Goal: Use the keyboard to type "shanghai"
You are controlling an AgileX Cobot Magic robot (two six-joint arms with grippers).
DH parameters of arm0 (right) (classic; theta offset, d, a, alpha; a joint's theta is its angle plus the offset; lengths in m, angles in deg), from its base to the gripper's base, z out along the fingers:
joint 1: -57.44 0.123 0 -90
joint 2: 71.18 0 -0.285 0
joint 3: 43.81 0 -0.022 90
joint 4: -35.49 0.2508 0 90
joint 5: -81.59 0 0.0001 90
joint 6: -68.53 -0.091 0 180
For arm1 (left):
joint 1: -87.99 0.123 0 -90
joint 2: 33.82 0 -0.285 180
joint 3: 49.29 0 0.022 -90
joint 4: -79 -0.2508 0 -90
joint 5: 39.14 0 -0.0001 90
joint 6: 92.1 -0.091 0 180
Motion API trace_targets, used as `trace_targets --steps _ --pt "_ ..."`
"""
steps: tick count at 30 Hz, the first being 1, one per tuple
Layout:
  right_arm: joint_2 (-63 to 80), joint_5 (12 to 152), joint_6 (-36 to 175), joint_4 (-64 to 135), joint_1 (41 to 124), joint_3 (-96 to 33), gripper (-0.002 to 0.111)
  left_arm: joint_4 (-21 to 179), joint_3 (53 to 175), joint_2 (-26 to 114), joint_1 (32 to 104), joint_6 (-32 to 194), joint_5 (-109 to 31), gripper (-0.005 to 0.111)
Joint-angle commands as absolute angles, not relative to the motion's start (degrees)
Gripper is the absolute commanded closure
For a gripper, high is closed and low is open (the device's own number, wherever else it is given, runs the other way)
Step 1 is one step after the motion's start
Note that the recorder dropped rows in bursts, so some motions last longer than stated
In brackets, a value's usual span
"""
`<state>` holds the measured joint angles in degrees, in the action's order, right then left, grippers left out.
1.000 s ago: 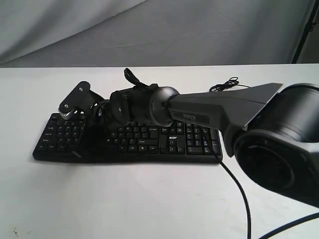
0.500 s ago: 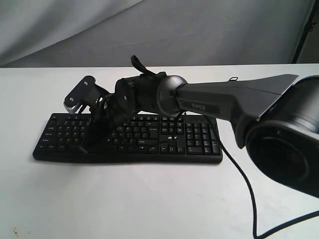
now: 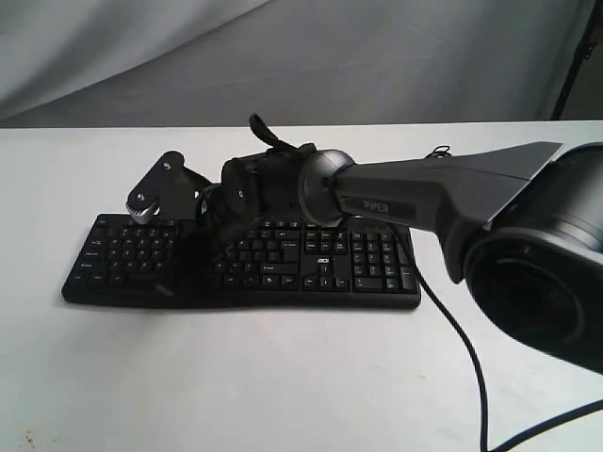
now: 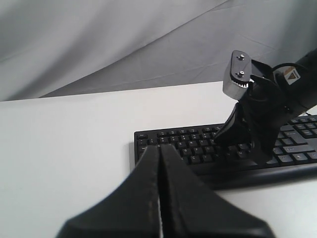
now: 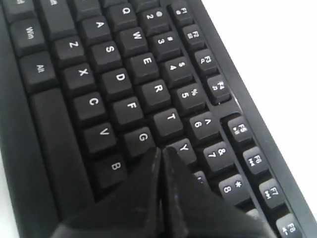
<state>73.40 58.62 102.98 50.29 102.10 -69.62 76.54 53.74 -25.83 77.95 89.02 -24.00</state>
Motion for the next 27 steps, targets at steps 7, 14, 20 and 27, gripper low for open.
trace_targets --steps 7,14,20,27 --pt "72.8 60.4 103.4 50.0 102.1 -69.4 0.108 76.5 53.5 -26.0 77.7 89.2 -24.3 0.107" --pt "74.2 61.2 104.3 52.0 102.3 -69.4 0.108 76.5 53.5 -26.0 77.7 89.2 -24.3 0.107" --pt "74.1 61.1 104.3 52.0 102.6 -69.4 0.108 76.5 53.5 -26.0 77.7 89.2 -24.3 0.107" --pt "74.1 60.3 104.3 52.0 102.6 -69.4 0.108 76.5 53.5 -26.0 77.7 89.2 -24.3 0.107"
